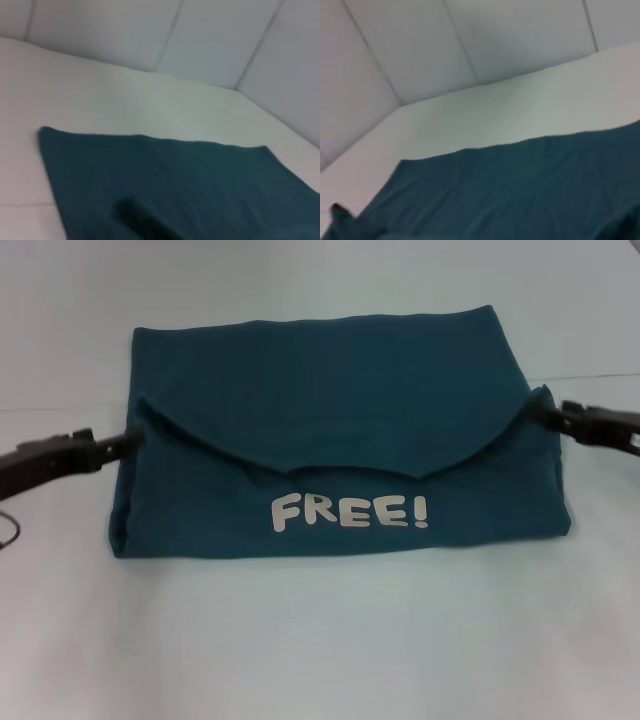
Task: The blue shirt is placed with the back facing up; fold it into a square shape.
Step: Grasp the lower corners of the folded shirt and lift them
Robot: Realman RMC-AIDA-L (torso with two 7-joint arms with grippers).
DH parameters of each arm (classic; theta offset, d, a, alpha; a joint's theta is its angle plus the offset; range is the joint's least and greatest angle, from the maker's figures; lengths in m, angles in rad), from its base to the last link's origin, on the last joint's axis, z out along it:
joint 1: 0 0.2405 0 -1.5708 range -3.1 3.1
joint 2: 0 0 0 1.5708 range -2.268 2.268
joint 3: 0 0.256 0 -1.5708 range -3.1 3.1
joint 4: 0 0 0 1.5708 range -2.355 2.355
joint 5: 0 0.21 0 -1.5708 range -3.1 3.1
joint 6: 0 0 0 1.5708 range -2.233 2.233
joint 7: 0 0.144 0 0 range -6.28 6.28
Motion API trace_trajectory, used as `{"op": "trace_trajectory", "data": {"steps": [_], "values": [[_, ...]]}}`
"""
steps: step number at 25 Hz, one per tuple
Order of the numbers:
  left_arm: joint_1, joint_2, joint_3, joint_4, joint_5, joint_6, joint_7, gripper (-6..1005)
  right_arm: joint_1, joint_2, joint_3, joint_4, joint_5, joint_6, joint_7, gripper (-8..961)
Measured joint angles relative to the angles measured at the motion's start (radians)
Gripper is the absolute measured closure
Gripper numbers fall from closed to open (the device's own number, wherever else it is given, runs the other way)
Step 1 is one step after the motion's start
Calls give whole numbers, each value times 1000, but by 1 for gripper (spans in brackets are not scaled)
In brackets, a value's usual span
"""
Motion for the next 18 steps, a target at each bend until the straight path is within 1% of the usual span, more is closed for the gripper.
{"op": "trace_trajectory", "data": {"steps": [4,7,9,13,15,17,18], "values": [[27,2,1,37,45,89,-35,128,-61,-32,0,-37,-5,-144,69,329],[30,-1,2,49,114,123,-61,128,-94,-48,5,-65,-10,-228,115,330],[30,-4,3,49,155,127,-72,128,-111,-62,6,-78,-11,-259,152,331],[32,-7,5,43,218,127,-73,128,-129,-102,3,-83,-13,-307,229,332],[32,-7,6,40,237,121,-68,128,-133,-118,3,-83,-14,-326,259,333],[32,-8,12,39,250,106,-63,129,-136,-130,3,-84,-14,-335,280,333],[32,-8,15,38,252,99,-61,129,-136,-132,3,-84,-14,-338,286,333]]}}
